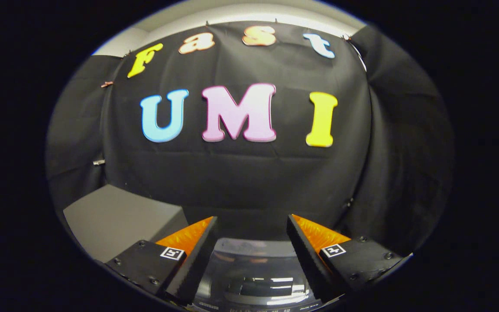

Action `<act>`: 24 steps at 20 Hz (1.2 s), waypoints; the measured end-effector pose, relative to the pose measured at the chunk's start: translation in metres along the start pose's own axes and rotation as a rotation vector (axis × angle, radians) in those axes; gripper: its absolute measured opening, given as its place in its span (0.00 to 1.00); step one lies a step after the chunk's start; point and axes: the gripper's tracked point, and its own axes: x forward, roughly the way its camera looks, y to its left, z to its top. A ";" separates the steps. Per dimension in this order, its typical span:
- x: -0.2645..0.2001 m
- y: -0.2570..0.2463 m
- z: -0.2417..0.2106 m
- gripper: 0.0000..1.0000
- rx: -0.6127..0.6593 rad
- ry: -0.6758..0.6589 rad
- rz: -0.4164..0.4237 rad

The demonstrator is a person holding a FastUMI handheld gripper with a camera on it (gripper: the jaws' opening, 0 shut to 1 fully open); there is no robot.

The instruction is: Put the clothes into the washing machine and then close the washing machine lid.

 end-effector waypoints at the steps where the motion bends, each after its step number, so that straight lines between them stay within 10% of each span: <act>1: -0.010 0.008 0.015 0.98 -0.001 -0.043 0.009; 24: -0.083 0.076 0.138 0.98 -0.065 -0.387 -0.024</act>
